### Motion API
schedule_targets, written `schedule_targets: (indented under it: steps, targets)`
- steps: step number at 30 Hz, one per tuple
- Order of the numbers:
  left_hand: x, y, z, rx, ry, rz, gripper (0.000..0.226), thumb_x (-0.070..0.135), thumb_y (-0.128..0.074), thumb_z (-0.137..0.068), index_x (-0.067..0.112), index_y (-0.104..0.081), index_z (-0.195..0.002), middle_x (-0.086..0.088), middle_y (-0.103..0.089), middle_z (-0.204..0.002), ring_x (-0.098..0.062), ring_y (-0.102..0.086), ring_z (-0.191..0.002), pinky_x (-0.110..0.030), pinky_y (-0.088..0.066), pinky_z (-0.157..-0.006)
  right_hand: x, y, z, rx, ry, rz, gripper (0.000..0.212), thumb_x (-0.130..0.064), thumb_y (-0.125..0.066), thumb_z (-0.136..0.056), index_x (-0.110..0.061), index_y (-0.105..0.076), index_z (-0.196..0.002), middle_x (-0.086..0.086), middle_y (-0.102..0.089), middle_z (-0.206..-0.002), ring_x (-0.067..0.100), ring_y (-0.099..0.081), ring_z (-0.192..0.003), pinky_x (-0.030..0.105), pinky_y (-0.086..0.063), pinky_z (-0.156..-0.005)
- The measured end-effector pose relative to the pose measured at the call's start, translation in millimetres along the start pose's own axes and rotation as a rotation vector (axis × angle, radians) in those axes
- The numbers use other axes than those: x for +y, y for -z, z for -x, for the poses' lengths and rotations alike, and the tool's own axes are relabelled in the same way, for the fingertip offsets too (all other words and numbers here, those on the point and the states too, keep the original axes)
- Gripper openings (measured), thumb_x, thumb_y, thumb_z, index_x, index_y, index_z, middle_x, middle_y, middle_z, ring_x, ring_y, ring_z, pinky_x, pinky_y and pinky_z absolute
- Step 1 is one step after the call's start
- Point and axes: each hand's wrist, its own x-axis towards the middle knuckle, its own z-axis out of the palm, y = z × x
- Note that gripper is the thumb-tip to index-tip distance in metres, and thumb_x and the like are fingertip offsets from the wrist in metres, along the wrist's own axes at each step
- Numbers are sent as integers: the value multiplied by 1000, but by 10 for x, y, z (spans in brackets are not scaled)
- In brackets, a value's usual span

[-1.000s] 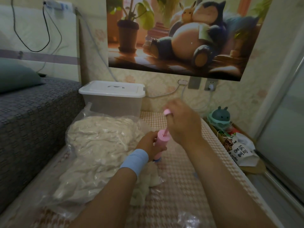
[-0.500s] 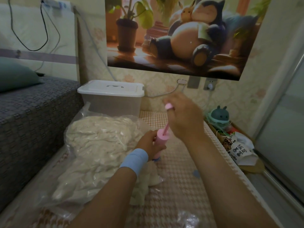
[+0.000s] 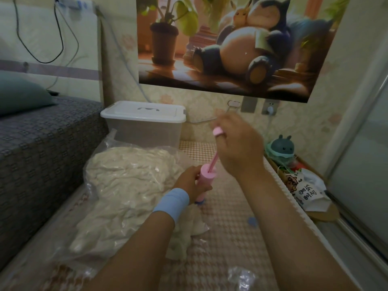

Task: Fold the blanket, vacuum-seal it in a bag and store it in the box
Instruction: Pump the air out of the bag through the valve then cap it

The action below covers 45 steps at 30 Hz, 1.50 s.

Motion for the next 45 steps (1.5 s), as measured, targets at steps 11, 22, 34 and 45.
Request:
schedule_targets:
  steps: [11, 22, 34, 45]
  targets:
    - [61, -85, 47, -4, 27, -73, 28, 19, -69, -81, 21, -62, -108, -1, -60, -112, -22, -61, -100, -38, -55, -79, 244, -490, 666, -496, -274, 77, 19, -26, -48, -98, -18, -66, -101, -2, -58, -108, 24, -61, -88, 31, -30, -63]
    - [60, -70, 28, -8, 4, -38, 44, 11, -76, -76, 22, -64, -117, -1, -60, -115, -18, -60, -101, -35, -51, -87, 126, -292, 301, -14, -141, 74, 26, -22, -45, -98, -16, -70, -102, 1, -60, -101, 18, -57, -72, 28, -40, -53]
    - [-7, 4, 22, 10, 7, -26, 57, 14, -79, -75, 18, -57, -127, -3, -59, -121, -18, -57, -108, -34, -47, -95, -82, 38, -103, 139, -2, -1, 26, -21, -50, -99, -13, -72, -111, 1, -64, -102, 14, -56, -78, 26, -43, -57]
    - [31, -69, 26, 42, 18, -10, 45, 18, -76, -76, 24, -61, -118, 0, -59, -116, -20, -59, -103, -39, -52, -89, 125, -193, 229, -187, -91, 53, 24, -25, -47, -95, -17, -69, -99, -1, -62, -98, 20, -60, -75, 30, -41, -57]
